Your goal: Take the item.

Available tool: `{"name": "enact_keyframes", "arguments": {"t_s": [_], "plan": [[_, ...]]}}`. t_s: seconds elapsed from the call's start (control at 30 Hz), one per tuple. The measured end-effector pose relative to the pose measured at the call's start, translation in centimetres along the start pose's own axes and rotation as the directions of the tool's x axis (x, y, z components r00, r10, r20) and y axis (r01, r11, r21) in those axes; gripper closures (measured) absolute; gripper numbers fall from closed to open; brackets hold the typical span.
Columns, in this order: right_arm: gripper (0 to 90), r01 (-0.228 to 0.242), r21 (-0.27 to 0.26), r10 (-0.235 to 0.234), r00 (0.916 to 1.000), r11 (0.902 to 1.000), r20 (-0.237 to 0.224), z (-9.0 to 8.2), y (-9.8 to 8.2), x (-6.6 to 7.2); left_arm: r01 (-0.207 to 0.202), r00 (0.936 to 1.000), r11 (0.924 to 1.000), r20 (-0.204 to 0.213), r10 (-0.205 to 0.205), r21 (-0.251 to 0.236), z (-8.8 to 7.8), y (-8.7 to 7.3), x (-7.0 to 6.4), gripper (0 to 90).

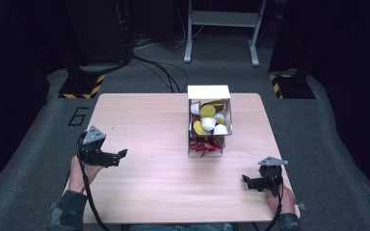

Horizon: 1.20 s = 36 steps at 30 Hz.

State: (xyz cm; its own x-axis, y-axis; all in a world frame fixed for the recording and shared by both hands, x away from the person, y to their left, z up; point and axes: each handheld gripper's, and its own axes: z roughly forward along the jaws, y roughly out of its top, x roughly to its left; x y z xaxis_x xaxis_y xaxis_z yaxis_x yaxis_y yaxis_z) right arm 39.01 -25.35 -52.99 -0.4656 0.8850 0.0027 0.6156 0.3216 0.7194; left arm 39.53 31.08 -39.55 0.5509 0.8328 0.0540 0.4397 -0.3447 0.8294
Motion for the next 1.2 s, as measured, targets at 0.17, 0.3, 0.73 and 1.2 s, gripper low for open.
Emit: {"name": "enact_keyframes", "arguments": {"t_s": [0.17,0.3,0.73,1.2], "plan": [[0.0,0.0,0.0,0.0,1.0,1.0,0.0,0.0,0.0,0.0,-0.002,0.9999,1.0,-0.011,0.002,0.001,0.2,1.8,-0.6,0.0],[0.0,0.003,0.002,-0.003,1.0,1.0,-0.002,0.0,0.0,0.0,-0.025,0.9997,0.9996,-0.007,0.025,-0.009,0.2,3.4,-1.4,0.0],[0.0,0.004,0.008,-0.004,1.0,1.0,-0.004,-0.1,0.0,0.0,-0.102,0.9939,0.9939,0.038,0.103,-0.044,0.6,8.1,-3.4,0.0],[0.0,-0.002,0.002,0.002,1.0,1.0,-0.006,-0.1,0.0,0.0,-0.185,0.9761,0.9784,0.098,0.194,-0.093,2.2,13.0,-7.1,0.0]]}}
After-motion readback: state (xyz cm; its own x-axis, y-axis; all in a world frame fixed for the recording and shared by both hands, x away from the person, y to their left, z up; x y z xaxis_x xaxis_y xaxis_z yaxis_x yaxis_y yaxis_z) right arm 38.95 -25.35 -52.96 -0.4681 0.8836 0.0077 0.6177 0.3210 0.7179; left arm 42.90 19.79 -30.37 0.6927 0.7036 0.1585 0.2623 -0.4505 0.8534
